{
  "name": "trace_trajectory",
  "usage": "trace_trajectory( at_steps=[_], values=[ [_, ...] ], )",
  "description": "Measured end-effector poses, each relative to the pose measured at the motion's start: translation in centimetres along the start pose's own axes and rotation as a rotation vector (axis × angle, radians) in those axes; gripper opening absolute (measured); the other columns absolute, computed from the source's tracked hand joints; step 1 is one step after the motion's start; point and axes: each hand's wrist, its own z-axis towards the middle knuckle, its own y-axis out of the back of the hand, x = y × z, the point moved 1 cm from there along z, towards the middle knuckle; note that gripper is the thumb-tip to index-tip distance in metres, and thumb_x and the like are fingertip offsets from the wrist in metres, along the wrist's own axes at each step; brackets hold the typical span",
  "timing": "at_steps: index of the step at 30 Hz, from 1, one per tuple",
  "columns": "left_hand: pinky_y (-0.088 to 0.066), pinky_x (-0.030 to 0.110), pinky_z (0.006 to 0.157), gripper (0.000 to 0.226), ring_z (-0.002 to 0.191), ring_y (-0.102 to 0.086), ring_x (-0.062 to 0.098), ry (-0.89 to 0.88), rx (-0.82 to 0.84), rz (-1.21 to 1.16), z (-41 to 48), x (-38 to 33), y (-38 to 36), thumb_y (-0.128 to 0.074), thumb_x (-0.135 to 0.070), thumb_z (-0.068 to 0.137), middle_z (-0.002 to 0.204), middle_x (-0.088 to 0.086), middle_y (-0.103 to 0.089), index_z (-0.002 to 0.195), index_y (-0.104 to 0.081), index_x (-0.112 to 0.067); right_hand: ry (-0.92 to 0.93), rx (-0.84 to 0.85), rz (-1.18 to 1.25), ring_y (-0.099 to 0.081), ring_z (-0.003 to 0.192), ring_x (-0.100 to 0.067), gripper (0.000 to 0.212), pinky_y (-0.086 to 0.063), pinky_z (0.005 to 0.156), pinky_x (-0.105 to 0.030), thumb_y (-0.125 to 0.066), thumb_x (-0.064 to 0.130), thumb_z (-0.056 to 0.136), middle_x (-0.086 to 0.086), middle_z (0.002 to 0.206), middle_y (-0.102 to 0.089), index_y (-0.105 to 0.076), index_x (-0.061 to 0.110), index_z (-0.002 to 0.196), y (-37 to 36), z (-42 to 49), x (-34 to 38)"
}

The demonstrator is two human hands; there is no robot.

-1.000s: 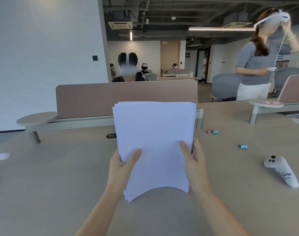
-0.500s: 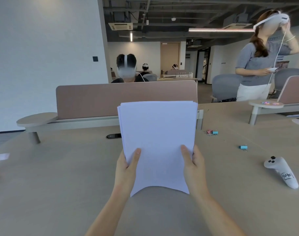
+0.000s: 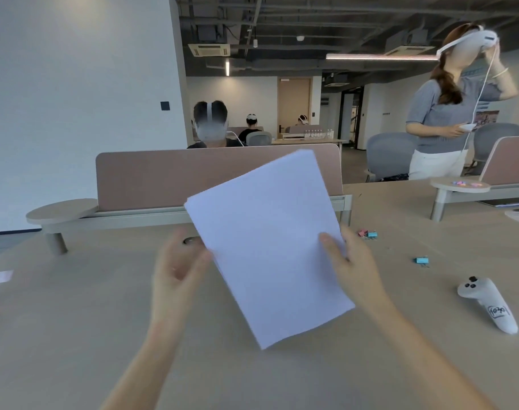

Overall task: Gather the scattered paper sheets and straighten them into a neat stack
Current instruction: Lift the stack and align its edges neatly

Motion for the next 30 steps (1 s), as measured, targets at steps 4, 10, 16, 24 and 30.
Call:
trace_trajectory(
  at_steps=[4, 10, 16, 24, 30],
  values=[
    [-0.036, 0.020, 0.117, 0.094, 0.145, -0.045, -0.010, -0.189, 0.081, 0.168, 4.1, -5.3, 3.2, -0.084, -0.025, 0.083, 0.161, -0.020, -0.049, 0.160, -0.034, -0.043, 0.264, 0.305, -0.497, -0.061, 0.081, -0.030, 0.026, -0.052, 0.074, -0.050, -0.036, 0.055, 0.099, -0.003, 0.082, -0.065, -0.053, 0.034, 0.100, 1.9, 4.3, 4.6],
    [-0.065, 0.035, 0.088, 0.031, 0.104, -0.081, 0.024, 0.139, 0.452, 0.205, 4.8, -5.3, 1.4, -0.081, -0.030, 0.086, 0.109, -0.002, -0.085, 0.115, -0.080, -0.019, 0.463, 0.536, -0.868, -0.052, 0.080, -0.025, 0.017, -0.032, 0.055, -0.032, -0.043, 0.038, 0.106, 0.007, 0.072, -0.050, -0.051, 0.023, 0.102, 0.6, 6.6, 10.1],
    [-0.061, 0.059, 0.096, 0.030, 0.095, -0.082, 0.033, 0.249, 0.237, -0.006, 2.9, -1.4, 0.9, -0.088, -0.034, 0.080, 0.105, 0.010, -0.085, 0.100, -0.085, -0.012, 0.541, 0.464, -0.856, -0.051, 0.128, -0.021, 0.042, -0.045, 0.099, -0.037, -0.049, 0.042, 0.103, 0.011, 0.131, -0.063, -0.045, 0.036, 0.145, 0.0, 6.2, 9.1],
    [-0.064, 0.052, 0.089, 0.025, 0.097, -0.082, 0.035, 0.239, 0.173, -0.037, 2.5, 0.6, 1.1, -0.084, -0.028, 0.089, 0.105, 0.010, -0.085, 0.103, -0.082, -0.008, -0.272, -0.076, 0.429, -0.053, 0.135, -0.008, 0.049, -0.040, 0.115, -0.048, -0.065, 0.041, 0.091, 0.023, 0.140, -0.059, -0.051, 0.047, 0.138, -0.1, -0.7, -1.5],
    [-0.065, 0.039, 0.074, 0.016, 0.089, -0.083, 0.027, 0.219, 0.144, -0.017, 1.3, 2.7, 1.4, -0.081, -0.025, 0.093, 0.096, 0.005, -0.086, 0.098, -0.081, -0.011, -0.286, -0.197, 0.404, -0.068, 0.091, -0.012, 0.023, -0.050, 0.077, -0.032, -0.056, 0.007, 0.098, 0.015, 0.099, -0.075, -0.069, 0.025, 0.108, -1.6, -1.2, -2.6]
  ],
)
